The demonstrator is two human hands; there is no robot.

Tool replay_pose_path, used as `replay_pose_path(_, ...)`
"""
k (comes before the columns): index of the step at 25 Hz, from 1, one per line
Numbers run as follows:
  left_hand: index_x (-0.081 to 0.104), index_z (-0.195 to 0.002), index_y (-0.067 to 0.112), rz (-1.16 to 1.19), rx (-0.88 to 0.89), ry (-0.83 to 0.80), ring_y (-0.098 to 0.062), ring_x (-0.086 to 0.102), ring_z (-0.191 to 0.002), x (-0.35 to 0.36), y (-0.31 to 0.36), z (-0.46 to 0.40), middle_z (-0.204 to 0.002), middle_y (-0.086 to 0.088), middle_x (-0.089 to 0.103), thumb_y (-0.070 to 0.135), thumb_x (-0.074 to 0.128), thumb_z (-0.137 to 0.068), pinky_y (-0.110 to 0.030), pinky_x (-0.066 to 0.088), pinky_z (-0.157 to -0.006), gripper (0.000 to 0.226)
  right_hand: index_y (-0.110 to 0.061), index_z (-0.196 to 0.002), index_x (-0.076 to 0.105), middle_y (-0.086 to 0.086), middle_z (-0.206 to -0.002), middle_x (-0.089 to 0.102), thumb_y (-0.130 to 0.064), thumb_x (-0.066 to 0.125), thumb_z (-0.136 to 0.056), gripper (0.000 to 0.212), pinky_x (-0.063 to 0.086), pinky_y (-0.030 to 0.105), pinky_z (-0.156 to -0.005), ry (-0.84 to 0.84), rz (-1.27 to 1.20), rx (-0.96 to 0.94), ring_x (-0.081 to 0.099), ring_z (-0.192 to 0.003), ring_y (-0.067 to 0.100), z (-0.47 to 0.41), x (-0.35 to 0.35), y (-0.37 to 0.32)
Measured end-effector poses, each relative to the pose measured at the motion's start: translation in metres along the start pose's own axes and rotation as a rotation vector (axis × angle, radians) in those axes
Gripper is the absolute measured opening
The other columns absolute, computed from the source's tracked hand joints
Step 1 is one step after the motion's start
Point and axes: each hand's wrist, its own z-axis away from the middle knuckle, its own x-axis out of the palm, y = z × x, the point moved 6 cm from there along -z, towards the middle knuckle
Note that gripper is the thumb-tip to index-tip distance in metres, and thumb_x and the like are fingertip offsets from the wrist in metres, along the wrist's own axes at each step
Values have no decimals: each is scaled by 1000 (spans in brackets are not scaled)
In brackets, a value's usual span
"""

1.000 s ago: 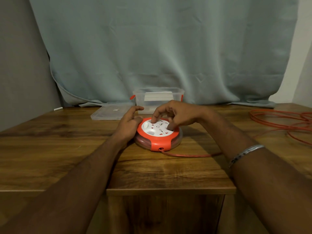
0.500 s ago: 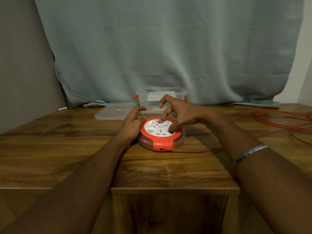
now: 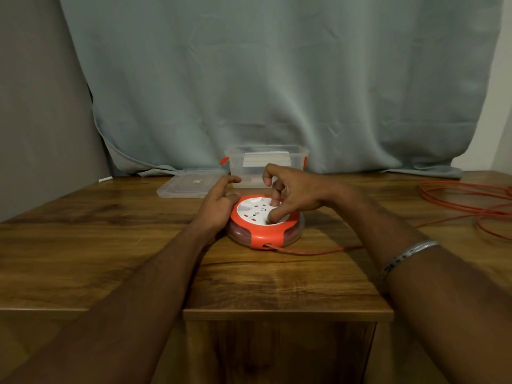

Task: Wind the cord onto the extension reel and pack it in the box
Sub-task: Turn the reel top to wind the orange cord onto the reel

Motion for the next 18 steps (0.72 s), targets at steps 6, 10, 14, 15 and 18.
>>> replay_pose_path(6,54,-126,38,-4,11,-1,-22,72,-79,0,2,0,-97,-1,69,17,47,-103,-40,62,-63,33,-21,-68,58,-9,-60,56,-41,85,-75,34,39,27,-57,19,151,-30,51,-57,2,-4,7,-9)
replay_pose_path(10,56,-128,35,4,12,-13,-36,72,-91,1,0,-1,-102,-10,71,16,47,-102,-54,60,-75,34,-19,-57,59,-6,-53,56,-53,80,-78,45,41,36,-58,57,199,-23,53,-56,11,-7,11,-14)
replay_pose_path(14,57,-126,35,36,2,-16,-33,70,-81,2,-1,0,-103,-16,71,14,48,-100,-44,59,-67,34,-14,-78,68,-1,-62,63,-23,85,-81,19,43,27,-57,142,64,-112,53,-53,5,-2,1,-18)
replay_pose_path(15,57,-126,36,28,3,-16,-28,69,-76,1,0,0,-103,-14,71,15,48,-100,-38,57,-61,34,-16,-90,68,2,-72,69,-8,82,-79,20,44,21,-57,135,12,-130,56,-53,0,-1,-2,-17)
replay_pose_path(18,56,-128,35,10,2,-11,-21,68,-74,1,0,0,-105,-9,69,17,48,-101,-31,54,-54,34,-17,-120,58,9,-108,75,17,69,-73,60,45,10,-52,21,-67,-94,59,-56,-10,1,-3,-11)
